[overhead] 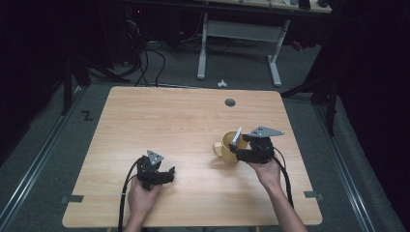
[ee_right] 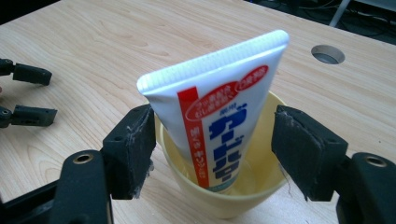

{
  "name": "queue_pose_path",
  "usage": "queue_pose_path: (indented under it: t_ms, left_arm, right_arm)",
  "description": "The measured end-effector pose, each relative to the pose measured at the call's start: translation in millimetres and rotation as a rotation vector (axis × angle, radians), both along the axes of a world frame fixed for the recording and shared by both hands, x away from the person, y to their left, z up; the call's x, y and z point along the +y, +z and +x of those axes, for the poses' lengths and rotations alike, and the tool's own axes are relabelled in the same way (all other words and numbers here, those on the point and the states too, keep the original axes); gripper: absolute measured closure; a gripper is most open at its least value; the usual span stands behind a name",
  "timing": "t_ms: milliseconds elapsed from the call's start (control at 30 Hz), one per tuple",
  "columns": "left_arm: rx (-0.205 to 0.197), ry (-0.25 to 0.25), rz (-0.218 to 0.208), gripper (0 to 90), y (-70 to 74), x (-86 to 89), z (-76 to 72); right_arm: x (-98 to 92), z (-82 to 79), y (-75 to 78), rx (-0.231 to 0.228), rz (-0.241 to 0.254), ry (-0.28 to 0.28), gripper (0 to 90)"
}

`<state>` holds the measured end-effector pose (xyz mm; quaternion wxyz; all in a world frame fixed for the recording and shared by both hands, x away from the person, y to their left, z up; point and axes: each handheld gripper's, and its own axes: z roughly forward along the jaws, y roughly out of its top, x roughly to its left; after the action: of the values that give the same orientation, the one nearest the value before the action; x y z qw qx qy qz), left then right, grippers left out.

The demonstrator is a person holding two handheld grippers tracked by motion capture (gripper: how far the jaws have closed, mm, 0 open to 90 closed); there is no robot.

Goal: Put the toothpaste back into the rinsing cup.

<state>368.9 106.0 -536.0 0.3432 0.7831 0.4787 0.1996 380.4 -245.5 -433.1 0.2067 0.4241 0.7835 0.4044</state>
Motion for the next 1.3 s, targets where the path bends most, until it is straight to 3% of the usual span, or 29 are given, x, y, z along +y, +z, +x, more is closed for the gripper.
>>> queue_pose_path:
  t_ms: [867,1300]
  left_arm:
    - [0.000,0.000,0.002,15.6,0.0,-0.1,0.0]
    - [0.000,0.000,0.002,15.6,0.0,-0.2,0.0]
  right_arm:
    - [-13.1,-12.2,2.6,-0.013,0.028,-0.011,32.3]
    - [-21.7,-20.5,6.5,-0.044,0.040,-0.032,32.9]
